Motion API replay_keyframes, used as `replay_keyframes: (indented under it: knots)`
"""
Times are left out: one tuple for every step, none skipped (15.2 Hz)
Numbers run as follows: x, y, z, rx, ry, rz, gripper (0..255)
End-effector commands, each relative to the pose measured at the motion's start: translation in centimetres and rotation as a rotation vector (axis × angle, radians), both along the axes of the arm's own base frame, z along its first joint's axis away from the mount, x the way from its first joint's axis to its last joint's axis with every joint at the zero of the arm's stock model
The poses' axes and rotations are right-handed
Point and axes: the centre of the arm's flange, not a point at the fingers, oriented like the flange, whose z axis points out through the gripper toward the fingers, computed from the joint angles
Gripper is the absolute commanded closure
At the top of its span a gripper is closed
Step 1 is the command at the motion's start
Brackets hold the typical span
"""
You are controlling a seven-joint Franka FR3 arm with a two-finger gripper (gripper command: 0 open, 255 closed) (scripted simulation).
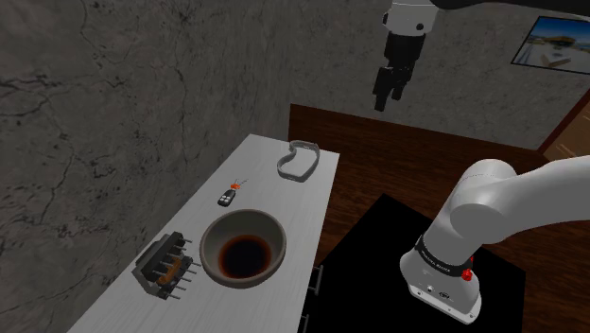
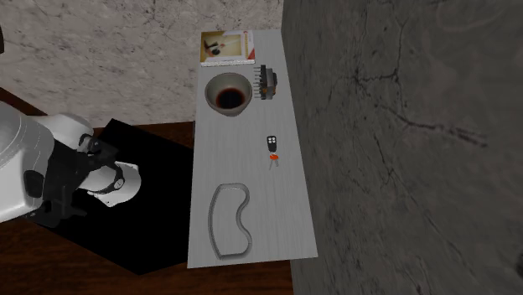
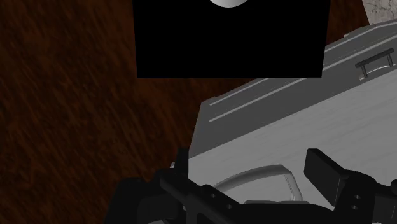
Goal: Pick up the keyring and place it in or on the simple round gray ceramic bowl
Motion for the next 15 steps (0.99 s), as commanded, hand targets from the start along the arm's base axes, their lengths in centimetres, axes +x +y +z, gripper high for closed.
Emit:
replay_keyframes:
  knots:
    - [0.0, 0.0, 0.0, 0.000, 0.000, 0.000, 0]
    - [0.6, 0.9, -0.7, 0.002, -0.002, -0.003, 0]
    - [1.1, 1.9, -1.4, 0.004, -0.003, -0.005, 0]
    - [1.7, 2.8, -2.0, 0.006, -0.005, -0.008, 0]
    - [2.3, 3.7, -2.7, 0.008, -0.007, -0.011, 0]
    - [2.9, 4.6, -3.4, 0.010, -0.008, -0.014, 0]
    - [3.5, 5.6, -4.1, 0.012, -0.010, -0.016, 0]
    - [4.1, 6.5, -4.7, 0.014, -0.012, -0.019, 0]
    - [4.7, 7.4, -5.4, 0.016, -0.013, -0.022, 0]
    - [5.3, 8.3, -6.1, 0.018, -0.015, -0.024, 0]
    - [5.9, 9.3, -6.7, 0.020, -0.017, -0.027, 0]
    - [6.5, 10.2, -7.4, 0.022, -0.018, -0.030, 0]
    - [7.1, 11.1, -8.0, 0.024, -0.020, -0.033, 0]
    - [7.7, 12.0, -8.7, 0.026, -0.022, -0.035, 0]
    - [8.3, 12.9, -9.3, 0.028, -0.023, -0.038, 0]
